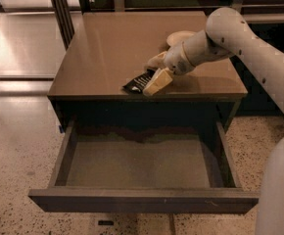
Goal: Place rxbar chocolate into top drawer
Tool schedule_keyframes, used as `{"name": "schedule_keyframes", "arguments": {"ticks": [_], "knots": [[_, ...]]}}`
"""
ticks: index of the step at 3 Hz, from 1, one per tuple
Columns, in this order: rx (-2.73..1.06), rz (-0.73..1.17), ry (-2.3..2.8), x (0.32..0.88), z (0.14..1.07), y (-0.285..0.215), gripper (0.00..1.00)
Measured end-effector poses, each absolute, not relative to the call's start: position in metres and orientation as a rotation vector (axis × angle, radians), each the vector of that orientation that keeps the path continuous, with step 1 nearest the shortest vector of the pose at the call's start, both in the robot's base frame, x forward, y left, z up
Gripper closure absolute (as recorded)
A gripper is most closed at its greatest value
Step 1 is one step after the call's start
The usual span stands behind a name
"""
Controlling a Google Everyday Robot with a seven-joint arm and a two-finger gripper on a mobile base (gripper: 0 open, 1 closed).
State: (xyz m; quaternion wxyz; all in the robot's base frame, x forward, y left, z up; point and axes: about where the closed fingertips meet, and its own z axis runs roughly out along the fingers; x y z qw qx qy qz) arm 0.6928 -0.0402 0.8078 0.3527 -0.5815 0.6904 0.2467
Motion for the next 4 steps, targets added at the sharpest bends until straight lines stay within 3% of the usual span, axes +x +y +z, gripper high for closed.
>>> {"name": "schedule_keyframes", "arguments": {"ticks": [1, 2, 4], "knots": [[-1.504, 0.638, 1.786, 0.693, 0.808, -0.040, 0.88], [-1.504, 0.638, 1.786, 0.693, 0.813, -0.040, 1.00], [-1.453, 0.655, 1.767, 0.677, 0.825, -0.042, 1.00]]}}
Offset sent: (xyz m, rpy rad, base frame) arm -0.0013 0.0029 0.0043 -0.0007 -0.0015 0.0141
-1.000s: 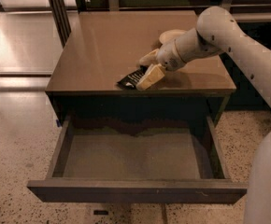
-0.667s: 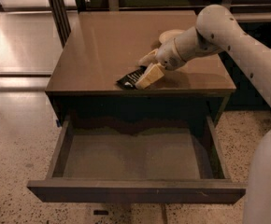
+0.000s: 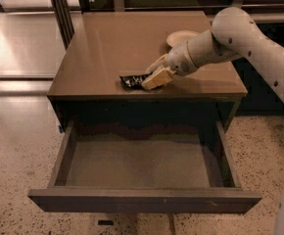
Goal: Place rxbar chocolate into top drawer
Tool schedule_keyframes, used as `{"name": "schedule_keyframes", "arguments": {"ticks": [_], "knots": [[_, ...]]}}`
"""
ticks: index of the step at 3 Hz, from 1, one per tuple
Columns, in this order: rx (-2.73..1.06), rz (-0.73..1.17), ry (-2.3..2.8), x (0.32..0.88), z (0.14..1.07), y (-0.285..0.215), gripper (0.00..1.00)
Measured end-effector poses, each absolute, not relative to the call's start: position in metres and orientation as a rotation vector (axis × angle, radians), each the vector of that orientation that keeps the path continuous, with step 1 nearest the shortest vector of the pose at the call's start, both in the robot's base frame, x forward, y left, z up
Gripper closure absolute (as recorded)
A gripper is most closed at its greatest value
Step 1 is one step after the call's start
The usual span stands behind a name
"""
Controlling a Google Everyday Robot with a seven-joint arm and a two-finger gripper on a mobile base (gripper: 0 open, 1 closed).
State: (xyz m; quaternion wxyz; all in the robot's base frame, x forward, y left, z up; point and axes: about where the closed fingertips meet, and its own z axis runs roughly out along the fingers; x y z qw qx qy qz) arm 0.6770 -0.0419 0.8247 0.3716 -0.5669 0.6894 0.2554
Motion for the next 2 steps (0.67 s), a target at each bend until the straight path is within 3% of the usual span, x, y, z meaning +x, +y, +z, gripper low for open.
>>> {"name": "schedule_keyframes", "arguments": {"ticks": [2], "knots": [[-1.276, 0.656, 1.784, 0.617, 0.812, -0.052, 1.00]]}}
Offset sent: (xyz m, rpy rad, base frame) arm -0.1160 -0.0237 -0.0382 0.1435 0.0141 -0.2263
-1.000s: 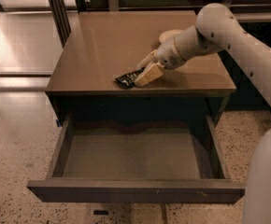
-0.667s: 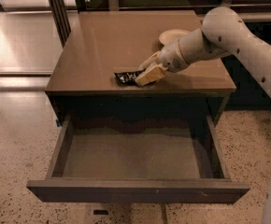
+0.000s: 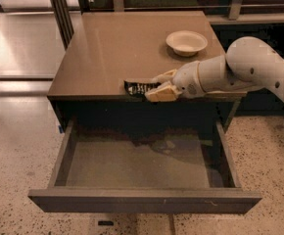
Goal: Place rxbar chocolate into top drawer
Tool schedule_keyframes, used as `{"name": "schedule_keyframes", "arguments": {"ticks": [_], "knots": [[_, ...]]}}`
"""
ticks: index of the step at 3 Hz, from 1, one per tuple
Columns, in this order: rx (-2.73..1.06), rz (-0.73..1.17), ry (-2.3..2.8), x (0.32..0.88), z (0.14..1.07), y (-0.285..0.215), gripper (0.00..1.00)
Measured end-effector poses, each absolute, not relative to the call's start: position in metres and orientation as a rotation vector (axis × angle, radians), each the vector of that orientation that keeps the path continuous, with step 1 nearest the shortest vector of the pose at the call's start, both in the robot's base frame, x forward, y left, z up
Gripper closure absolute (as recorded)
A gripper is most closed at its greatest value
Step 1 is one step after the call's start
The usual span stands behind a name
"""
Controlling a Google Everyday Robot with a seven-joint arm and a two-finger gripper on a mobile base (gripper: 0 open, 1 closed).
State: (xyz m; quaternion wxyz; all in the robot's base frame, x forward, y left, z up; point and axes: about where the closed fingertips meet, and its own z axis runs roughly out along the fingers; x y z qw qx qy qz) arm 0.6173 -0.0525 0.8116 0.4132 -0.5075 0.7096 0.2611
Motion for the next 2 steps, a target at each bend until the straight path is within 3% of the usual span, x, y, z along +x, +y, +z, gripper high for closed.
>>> {"name": "schedule_keyframes", "arguments": {"ticks": [2], "knots": [[-1.164, 0.637, 1.785, 0.587, 0.849, -0.049, 1.00]]}}
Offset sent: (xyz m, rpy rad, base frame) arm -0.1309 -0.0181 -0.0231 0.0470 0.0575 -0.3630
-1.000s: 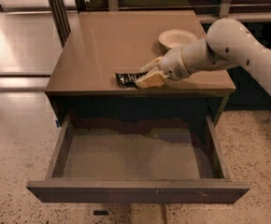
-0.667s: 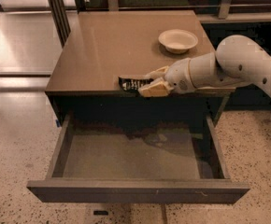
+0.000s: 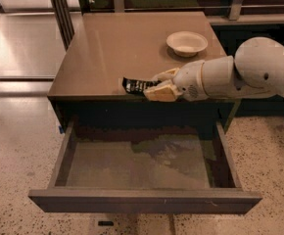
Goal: Place rxbar chocolate into top drawer
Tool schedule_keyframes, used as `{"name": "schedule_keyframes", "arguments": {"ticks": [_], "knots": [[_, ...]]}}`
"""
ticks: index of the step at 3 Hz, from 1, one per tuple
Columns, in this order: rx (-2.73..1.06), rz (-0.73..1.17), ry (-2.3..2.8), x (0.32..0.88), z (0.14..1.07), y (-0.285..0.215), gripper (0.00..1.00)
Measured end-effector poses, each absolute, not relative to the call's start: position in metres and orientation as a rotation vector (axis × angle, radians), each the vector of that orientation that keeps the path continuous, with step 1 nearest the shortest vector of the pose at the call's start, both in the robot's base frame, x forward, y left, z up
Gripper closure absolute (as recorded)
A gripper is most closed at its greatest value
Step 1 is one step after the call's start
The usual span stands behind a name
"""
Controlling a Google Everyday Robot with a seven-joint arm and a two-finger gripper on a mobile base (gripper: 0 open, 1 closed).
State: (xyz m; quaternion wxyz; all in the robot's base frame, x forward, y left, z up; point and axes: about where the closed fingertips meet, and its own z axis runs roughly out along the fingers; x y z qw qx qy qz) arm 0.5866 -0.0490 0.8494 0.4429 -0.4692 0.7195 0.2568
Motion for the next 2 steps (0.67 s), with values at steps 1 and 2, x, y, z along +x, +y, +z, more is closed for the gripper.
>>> {"name": "schedule_keyframes", "arguments": {"ticks": [1, 2], "knots": [[-0.986, 0.581, 1.846, 0.548, 0.845, -0.063, 1.00], [-0.853, 0.588, 1.942, 0.509, 0.808, -0.069, 1.00]]}}
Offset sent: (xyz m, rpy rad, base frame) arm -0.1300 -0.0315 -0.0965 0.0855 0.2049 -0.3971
